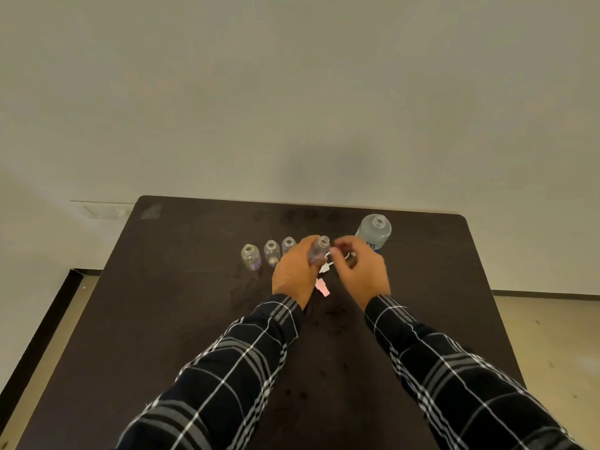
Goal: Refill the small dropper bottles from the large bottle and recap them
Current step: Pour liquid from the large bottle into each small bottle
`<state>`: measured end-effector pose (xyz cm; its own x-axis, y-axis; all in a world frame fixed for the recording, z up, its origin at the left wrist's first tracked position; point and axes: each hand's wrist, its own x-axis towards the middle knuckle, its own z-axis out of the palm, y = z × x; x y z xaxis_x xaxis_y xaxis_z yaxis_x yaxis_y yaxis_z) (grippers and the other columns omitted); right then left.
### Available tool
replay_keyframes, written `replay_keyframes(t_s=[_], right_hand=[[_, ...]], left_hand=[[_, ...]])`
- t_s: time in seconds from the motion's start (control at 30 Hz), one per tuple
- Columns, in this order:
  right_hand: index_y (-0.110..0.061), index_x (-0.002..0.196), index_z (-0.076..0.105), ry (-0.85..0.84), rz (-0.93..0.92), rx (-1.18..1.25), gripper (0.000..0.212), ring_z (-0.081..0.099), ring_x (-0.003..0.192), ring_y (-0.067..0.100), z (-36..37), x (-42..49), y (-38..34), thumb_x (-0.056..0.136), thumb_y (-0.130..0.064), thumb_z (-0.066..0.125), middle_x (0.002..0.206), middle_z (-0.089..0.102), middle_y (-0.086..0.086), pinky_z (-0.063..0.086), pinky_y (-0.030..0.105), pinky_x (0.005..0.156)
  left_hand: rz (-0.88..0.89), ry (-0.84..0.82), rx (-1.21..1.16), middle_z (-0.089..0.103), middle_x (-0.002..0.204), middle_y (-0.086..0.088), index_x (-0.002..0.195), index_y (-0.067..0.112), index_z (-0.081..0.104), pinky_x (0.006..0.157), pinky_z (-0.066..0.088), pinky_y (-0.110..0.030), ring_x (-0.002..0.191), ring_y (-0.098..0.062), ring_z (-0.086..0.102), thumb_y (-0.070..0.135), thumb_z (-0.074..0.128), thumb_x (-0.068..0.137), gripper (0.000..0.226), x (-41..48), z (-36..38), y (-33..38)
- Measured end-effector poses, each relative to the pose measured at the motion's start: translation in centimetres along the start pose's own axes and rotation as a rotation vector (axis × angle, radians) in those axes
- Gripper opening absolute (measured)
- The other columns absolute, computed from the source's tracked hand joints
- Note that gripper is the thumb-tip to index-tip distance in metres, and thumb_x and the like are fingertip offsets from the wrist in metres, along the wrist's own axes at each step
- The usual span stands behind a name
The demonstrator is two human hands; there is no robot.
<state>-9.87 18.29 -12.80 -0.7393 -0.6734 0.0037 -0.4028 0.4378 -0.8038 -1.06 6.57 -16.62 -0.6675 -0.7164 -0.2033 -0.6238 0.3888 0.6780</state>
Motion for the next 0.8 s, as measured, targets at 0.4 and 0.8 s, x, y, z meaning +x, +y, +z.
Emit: replay_keyframes(t_s=[0.4, 0.8], right_hand=[[-0.029, 0.152, 0.022, 0.172, 0.372, 0.127, 0.105, 0.037, 0.142, 0.024, -2.3, 3.2, 6.1, 0.071, -0.031, 0.088, 0.156, 0.033, 0.003, 0.036, 0.044, 0.112], [-0.025, 0.145, 0.032, 0.133, 0.267, 0.201, 0.091, 0.048, 0.131, 0.020, -1.4, 4.9, 6.3, 0.073, -0.020, 0.087, 0.141, 0.050, 0.001, 0.039, 0.031, 0.101]], left_hand=[[0.125, 0.025, -0.004, 0.064, 0.121, 0.000, 0.138, 0.026, 0.036, 0.094, 0.050, -0.035, 0.108, -0.019, 0.064, 0.040, 0.059, 0.095, 0.052, 0.2, 0.6, 1.0], [0.084, 0.031, 0.000, 0.061, 0.128, -0.002, 0.142, 0.029, 0.035, 0.095, 0.044, -0.033, 0.117, -0.022, 0.059, 0.037, 0.061, 0.094, 0.055, 1.3, 1.6, 1.3]])
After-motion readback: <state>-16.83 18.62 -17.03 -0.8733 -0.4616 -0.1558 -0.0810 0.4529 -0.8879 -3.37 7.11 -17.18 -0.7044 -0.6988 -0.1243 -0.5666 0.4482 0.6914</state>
